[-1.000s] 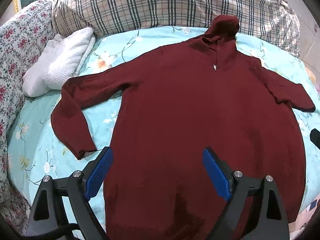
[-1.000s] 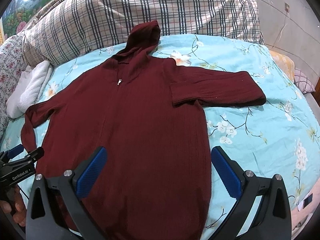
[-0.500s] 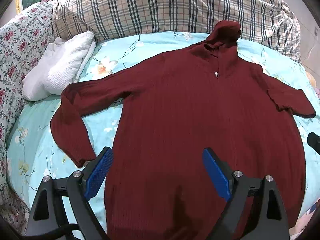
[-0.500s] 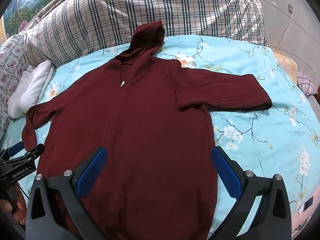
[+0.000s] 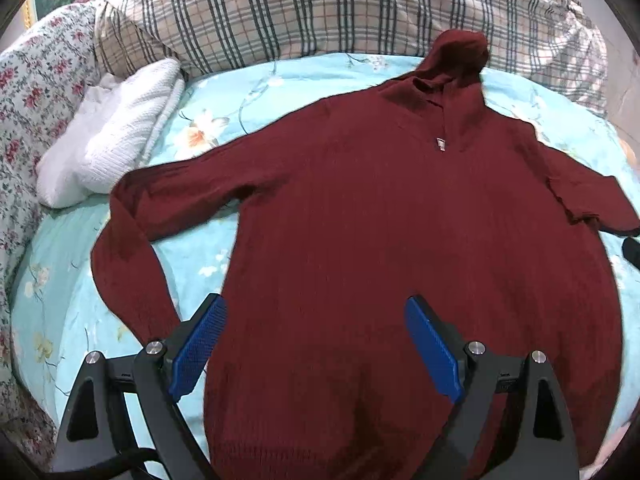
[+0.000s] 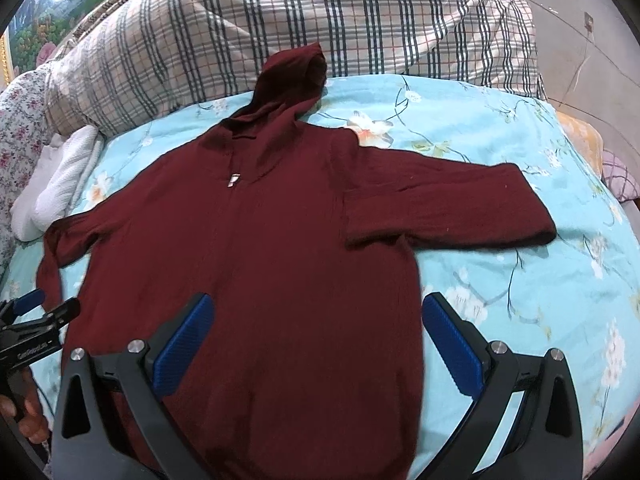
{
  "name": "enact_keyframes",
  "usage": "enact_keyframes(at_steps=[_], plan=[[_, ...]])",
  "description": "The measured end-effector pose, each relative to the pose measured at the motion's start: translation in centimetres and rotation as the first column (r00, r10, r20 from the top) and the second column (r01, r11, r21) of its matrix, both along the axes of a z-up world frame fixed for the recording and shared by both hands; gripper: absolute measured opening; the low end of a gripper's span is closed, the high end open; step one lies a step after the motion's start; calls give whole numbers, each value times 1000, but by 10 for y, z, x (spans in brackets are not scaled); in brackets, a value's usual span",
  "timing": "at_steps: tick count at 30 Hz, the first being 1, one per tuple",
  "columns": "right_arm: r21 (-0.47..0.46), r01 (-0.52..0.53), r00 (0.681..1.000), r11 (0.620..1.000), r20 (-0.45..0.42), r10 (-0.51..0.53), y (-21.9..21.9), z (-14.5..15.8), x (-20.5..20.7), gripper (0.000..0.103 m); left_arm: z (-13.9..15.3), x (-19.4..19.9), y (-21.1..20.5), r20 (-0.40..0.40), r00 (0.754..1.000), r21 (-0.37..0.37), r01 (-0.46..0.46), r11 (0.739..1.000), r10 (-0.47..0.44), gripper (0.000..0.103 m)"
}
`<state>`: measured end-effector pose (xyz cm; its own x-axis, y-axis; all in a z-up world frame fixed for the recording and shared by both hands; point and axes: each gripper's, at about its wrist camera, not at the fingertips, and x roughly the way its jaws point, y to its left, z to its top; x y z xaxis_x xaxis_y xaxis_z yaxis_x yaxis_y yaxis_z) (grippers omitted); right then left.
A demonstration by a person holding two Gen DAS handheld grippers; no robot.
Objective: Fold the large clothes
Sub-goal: 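Grasp the sweater sleeve cuff with the right gripper and lift it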
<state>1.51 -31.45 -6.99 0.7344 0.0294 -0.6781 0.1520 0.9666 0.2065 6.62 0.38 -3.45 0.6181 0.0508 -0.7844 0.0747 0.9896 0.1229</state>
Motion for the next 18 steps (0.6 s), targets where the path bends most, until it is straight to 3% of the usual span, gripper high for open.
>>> enact_keyframes(at_steps=[5,8,13,15,16,18], plan=[[5,-13,1000,1000,11,13,-16,-8,30,103,-5,18,4,-17,1000,-75,-8,997,7,91],[-2,-37,999,999,-7,37,-21,-18,58,100,-9,28,-5,-29,998,-58,53,997,-54,91],[-41,-79,989,996,-130,73,-25,-49,104,88,-17,47,-10,-55,997,-40,55,998,-57,91],[-67,-65,983,996,-177,52,-31,-62,112,65,-20,53,-10,-64,996,-47,53,997,-56,91],[-64,-48,985,997,-171,36,-38,-62,111,58,-21,56,-10,-65,996,-52,58,997,-61,91],[11,-38,989,999,-143,39,-53,-58,105,41,-23,60,-11,-63,995,-64,74,995,-78,91]])
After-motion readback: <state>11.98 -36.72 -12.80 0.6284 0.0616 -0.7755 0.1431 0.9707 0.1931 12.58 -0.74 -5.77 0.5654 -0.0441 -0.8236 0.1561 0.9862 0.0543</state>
